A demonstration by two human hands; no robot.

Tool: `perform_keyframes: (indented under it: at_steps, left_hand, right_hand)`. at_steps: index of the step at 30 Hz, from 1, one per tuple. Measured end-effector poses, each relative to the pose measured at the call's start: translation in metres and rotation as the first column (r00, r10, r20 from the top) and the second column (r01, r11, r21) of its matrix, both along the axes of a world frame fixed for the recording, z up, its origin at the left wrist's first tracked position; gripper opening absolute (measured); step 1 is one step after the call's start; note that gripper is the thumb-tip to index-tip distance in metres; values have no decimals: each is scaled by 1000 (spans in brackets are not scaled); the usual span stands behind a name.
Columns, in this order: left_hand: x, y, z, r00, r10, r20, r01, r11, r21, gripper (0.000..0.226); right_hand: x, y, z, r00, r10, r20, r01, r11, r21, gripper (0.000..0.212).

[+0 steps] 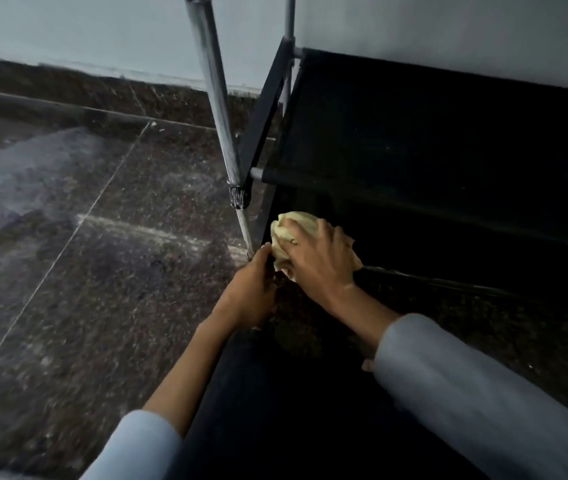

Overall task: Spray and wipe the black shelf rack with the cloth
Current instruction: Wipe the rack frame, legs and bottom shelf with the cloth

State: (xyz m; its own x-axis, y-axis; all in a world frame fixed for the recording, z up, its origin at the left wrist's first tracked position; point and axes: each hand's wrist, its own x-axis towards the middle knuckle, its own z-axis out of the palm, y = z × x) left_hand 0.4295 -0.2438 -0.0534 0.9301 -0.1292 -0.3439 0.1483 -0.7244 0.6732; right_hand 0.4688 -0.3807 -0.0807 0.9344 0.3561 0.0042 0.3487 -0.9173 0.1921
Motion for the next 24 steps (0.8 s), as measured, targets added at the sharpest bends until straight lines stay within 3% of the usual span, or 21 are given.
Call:
perform_keyframes:
  at_steps: [2,6,11,15,17,19,21,24]
  left_hand:
    - [1,5,-4,999,-46,-8,47,997,59,62]
    - [-1,5,-8,994,-104,-36,108,981,162,68]
    - [1,4,-9,987,-159,-4,155,957,245,65]
    - [1,3,-10,991,-131,9,128,980,155,62]
    - [2,2,-10,992,-125,20,121,982,148,62]
    - [3,3,-13,992,-118,37,111,984,142,61]
    - [3,1,-15,993,-107,47,100,985,143,60]
    - [2,-2,-14,996,-81,41,74,987,142,60]
  right_hand:
    - [-6,-9,-7,996,9,90,-14,998,65,37]
    - [-12,-21,-5,993,-59,105,39,982,184,24]
    - [25,-13,7,944,-239,-227,304,898,318,36]
    - [46,-28,3,844,-216,-491,471,735,487,51]
    - [34,-28,1,900,-178,-398,368,801,473,51]
    - [12,-17,-5,980,-131,-151,179,911,372,47]
    - [-2,-11,-9,993,-110,44,88,934,346,43]
    - [6,-10,-14,992,-77,98,43,950,310,38]
